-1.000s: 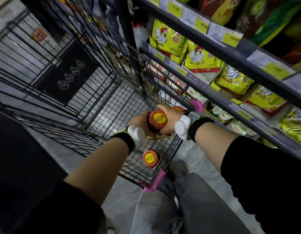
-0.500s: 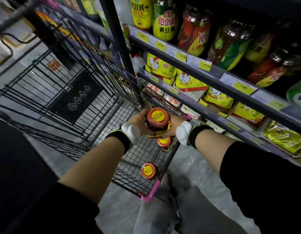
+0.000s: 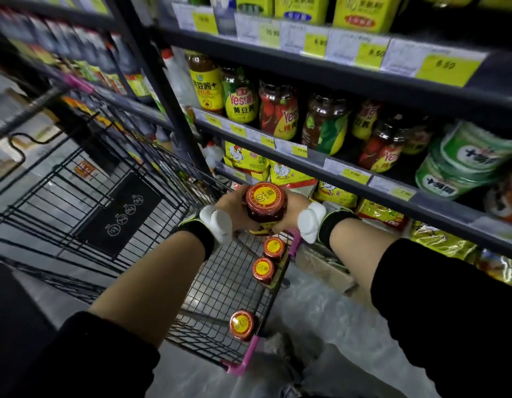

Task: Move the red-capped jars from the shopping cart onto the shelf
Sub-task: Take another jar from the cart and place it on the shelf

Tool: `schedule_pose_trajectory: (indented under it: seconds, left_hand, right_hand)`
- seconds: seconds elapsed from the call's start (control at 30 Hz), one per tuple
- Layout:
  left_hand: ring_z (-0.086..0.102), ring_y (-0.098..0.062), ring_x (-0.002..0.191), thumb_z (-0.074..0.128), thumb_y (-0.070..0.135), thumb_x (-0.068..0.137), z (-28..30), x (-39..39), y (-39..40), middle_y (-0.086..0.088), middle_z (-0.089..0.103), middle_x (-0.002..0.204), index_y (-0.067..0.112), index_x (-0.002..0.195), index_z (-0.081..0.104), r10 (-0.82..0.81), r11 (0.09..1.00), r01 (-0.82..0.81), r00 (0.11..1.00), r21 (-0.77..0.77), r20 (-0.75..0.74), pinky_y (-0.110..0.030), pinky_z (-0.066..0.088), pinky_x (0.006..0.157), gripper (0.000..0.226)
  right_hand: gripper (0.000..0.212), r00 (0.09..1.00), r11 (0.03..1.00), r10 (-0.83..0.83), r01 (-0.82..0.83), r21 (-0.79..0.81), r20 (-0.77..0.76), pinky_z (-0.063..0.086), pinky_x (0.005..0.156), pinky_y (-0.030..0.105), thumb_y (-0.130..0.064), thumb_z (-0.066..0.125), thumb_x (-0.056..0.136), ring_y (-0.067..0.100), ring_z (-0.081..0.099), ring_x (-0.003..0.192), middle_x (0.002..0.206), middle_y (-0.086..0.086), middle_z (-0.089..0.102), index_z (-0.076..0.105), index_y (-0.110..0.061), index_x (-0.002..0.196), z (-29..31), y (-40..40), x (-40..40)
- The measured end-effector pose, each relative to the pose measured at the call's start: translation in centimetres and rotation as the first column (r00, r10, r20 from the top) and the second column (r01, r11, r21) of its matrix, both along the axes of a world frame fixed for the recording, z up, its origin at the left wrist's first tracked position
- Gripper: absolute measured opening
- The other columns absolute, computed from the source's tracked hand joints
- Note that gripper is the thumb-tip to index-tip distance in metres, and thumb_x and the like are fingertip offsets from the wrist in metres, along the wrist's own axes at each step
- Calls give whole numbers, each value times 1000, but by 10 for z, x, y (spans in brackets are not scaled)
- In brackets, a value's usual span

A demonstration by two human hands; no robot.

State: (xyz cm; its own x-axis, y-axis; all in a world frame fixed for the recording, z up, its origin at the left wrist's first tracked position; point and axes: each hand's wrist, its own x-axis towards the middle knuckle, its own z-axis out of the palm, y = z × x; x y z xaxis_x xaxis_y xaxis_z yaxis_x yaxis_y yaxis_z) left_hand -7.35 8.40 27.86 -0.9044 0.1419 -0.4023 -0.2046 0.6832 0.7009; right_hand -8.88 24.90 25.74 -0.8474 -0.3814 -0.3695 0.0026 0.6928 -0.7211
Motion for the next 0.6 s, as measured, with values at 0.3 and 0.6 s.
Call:
schedule_pose_trajectory:
  seconds: [0.3, 0.6]
  left_hand:
    - [51, -16, 116, 82, 0, 62, 48, -22, 22, -6, 57, 127, 10, 133, 41, -189, 980, 174, 967, -100, -173, -21, 34, 90, 83]
    - [54, -20, 117, 86, 7, 56, 99, -40, 31, -3, 60, 124, 17, 133, 43, -212, 977, 193, 940, -94, -266, -30, 41, 98, 89]
  right_hand:
    - [88, 986, 998, -62, 64, 11, -152, 42, 95, 28, -12, 84, 61, 25, 52, 124, 135, 7, 55, 41, -13, 138, 45, 26, -12]
    - [92, 956, 994, -111, 112, -12, -272, 47, 98, 33, -18, 85, 61, 24, 55, 121, 134, 5, 56, 38, -15, 140, 100, 48, -18]
